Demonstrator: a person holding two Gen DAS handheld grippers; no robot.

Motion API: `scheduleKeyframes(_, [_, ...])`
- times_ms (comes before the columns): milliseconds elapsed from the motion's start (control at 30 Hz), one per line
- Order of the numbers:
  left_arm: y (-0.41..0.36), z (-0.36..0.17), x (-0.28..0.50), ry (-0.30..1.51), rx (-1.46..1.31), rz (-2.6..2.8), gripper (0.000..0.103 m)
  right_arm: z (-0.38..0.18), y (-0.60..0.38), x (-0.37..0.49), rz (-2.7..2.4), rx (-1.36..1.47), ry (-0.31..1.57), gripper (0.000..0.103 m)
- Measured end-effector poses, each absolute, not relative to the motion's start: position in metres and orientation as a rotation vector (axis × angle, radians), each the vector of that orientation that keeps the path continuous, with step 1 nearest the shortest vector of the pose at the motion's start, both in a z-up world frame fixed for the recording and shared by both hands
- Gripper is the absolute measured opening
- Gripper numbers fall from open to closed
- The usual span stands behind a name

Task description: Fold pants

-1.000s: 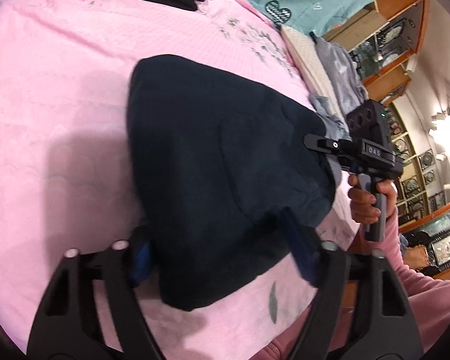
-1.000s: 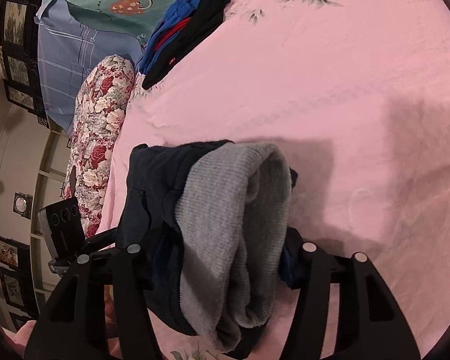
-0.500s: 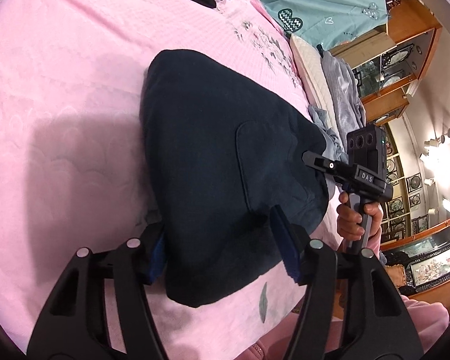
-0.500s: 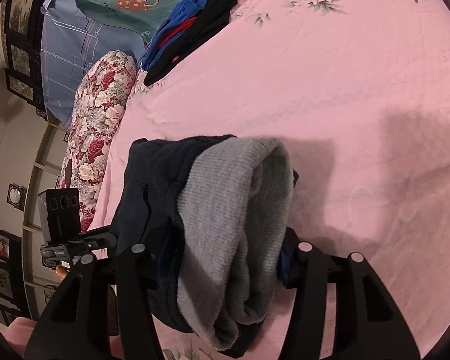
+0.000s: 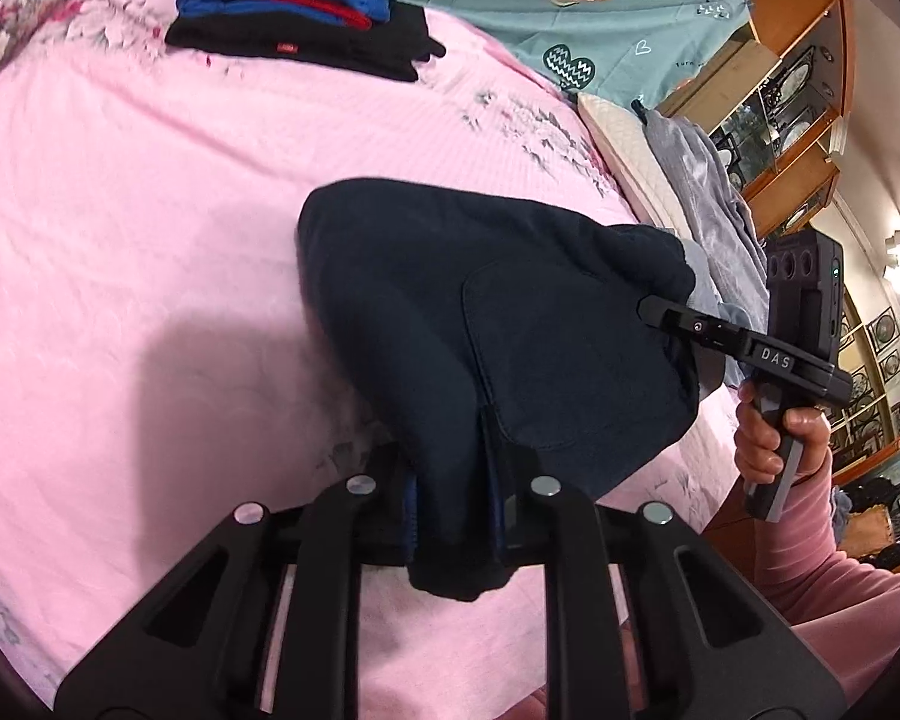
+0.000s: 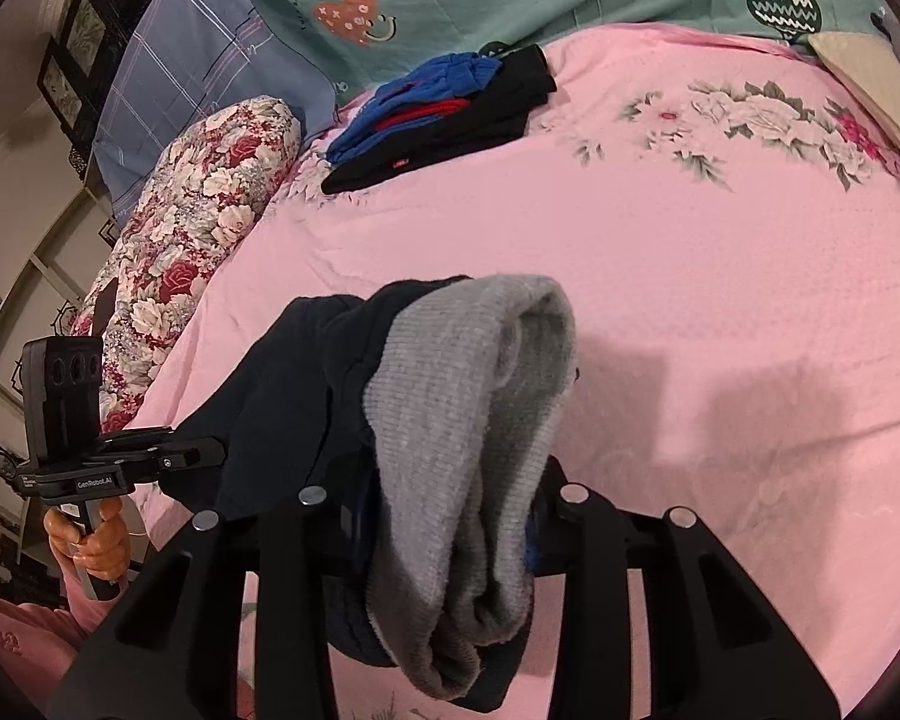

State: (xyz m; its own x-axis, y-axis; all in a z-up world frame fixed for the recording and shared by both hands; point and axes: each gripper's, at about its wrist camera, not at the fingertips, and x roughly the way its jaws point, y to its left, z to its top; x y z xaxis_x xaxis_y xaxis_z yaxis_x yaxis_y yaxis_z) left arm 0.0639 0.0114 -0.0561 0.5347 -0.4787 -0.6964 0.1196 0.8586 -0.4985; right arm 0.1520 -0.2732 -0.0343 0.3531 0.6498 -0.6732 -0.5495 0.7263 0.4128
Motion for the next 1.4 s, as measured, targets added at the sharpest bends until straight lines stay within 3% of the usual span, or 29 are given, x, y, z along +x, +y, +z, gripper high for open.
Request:
scheduleKeyframes(567, [0.084,0.005,0.121,0.755,-0.265,-0.251,0.017,0.028,-0.19,0.239,0.915,0.117,0.713,0.036])
scheduleKeyframes(733, [0.104,-0.006,0.16,0.74,-0.234,-0.237,0.017,0.005,-0.166,0.291,0.937,0.149,0.736,0.036])
scheduleKeyframes(867, [0.119,-0.051,0.2,0.826,-0.243,-0.228,0.019,-0.049,-0.149,0.34,0.919,0.18,0.853,0.037])
scheduleKeyframes(1033, [0.126,-0.077,0.209,0.91,-0.269,-0.215,0.034,-0.085,-0.149,0.36,0.901,0.243,0.924,0.052])
scheduleKeyframes(1100, [0.129,-0.075,0.205,0.906,-0.243,-0.161,0.059,-0.081,-0.154,0.359,0.887,0.226,0.929,0.059])
scheduleKeyframes(1133, [0.132,-0.075,0.203,0.907,-0.241,-0.142,0.062,-0.078,-0.155,0.358,0.88,0.211,0.925,0.061])
scheduleKeyframes(1267, [0.148,-0.07,0.2,0.916,-0.34,-0.103,0.061,-0.063,-0.169,0.35,0.836,0.152,0.897,0.065])
scheduleKeyframes(1400, [0.146,-0.029,0.191,0.819,-0.223,-0.046,0.06,-0.036,-0.188,0.337,0.78,0.175,0.79,0.065])
